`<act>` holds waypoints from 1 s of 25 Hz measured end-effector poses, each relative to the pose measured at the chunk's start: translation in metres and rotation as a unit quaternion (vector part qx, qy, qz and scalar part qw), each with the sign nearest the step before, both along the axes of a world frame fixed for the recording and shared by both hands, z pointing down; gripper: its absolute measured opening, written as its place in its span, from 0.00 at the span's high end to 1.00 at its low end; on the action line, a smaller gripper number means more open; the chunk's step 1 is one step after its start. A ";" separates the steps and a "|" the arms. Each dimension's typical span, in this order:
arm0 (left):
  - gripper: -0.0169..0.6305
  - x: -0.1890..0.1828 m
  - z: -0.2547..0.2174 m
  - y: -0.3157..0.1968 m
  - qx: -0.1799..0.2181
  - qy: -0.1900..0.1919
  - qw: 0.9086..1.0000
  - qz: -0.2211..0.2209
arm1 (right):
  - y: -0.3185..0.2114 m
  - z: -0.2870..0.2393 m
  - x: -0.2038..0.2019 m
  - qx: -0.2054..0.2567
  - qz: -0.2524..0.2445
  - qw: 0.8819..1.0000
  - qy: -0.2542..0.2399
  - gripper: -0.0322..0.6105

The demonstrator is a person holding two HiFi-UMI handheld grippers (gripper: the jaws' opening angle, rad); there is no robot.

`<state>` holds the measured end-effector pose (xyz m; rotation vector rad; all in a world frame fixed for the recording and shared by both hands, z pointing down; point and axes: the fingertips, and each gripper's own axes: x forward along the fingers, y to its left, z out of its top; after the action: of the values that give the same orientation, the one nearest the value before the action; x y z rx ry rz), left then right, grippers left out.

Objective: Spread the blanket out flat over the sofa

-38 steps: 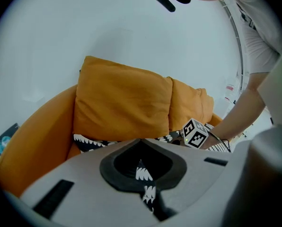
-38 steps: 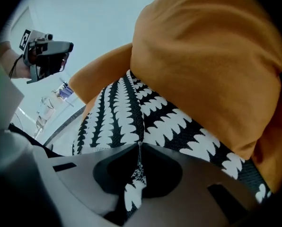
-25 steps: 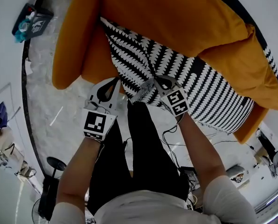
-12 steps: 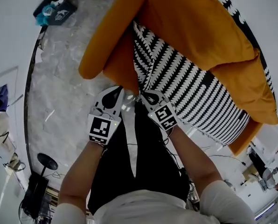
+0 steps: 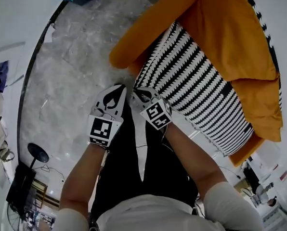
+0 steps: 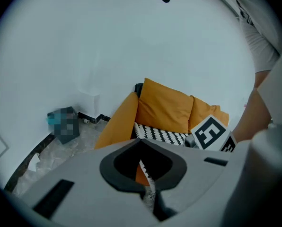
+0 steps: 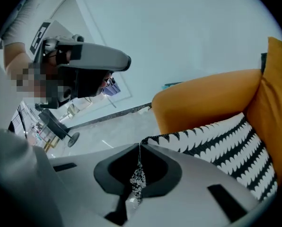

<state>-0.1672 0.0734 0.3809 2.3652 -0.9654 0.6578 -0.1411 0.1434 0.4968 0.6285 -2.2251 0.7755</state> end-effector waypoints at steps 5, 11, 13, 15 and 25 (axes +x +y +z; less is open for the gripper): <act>0.96 -0.030 0.011 -0.001 -0.003 0.004 1.000 -0.024 | -0.015 0.033 -0.040 -0.003 -0.021 0.999 0.025 0.90; 0.96 -0.056 0.036 -0.004 -0.007 0.016 0.999 -0.043 | -0.018 0.100 -0.071 -0.017 -0.029 0.997 0.063 0.90; 0.96 -0.063 0.046 -0.008 -0.008 0.021 0.999 -0.048 | -0.020 0.121 -0.076 -0.024 -0.023 0.997 0.072 0.90; 0.96 -0.071 0.056 -0.009 -0.020 0.021 0.998 -0.056 | -0.020 0.140 -0.080 -0.031 -0.016 0.996 0.077 0.90; 0.96 -0.085 0.087 0.001 -0.051 0.016 0.996 -0.068 | -0.029 0.206 -0.066 -0.048 -0.007 0.991 0.125 0.90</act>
<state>-0.2521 0.0742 0.4681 2.1936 -1.0431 0.6001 -0.2068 0.1142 0.7026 0.6267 -1.9513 0.7481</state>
